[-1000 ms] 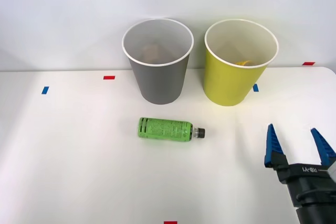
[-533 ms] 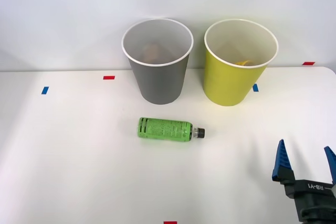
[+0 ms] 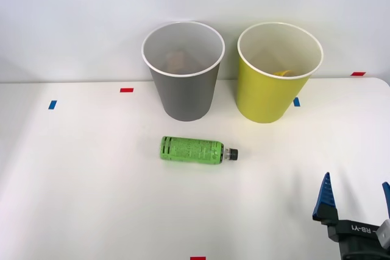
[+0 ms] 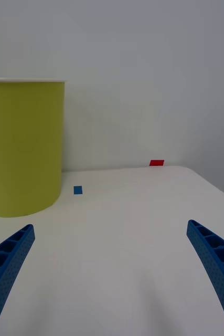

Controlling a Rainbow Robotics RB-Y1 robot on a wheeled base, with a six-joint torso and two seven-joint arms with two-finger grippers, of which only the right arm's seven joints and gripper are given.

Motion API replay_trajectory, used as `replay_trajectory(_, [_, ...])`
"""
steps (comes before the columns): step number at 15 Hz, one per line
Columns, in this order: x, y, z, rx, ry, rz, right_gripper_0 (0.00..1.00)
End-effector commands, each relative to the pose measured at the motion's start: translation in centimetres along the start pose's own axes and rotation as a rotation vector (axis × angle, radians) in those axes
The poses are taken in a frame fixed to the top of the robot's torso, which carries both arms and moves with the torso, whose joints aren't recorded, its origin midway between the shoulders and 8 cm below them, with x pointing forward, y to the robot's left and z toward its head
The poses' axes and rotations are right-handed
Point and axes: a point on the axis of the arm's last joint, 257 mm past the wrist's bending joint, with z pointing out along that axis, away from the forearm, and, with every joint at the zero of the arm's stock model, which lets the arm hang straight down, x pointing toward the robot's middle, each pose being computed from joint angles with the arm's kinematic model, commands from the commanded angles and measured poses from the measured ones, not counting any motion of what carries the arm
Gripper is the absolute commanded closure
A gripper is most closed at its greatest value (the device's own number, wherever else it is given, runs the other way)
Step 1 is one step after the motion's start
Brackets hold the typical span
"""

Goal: Put cans in the gray bin, plastic bottles in the light green bin

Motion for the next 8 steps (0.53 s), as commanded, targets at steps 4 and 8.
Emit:
replay_trajectory(4, [0.6, 1.0, -0.2, -0.065, 0.024, 0.048, 0.00])
replay_trajectory(8, [1.8, 2.7, -1.6, -0.161, 0.017, 0.128, 0.00])
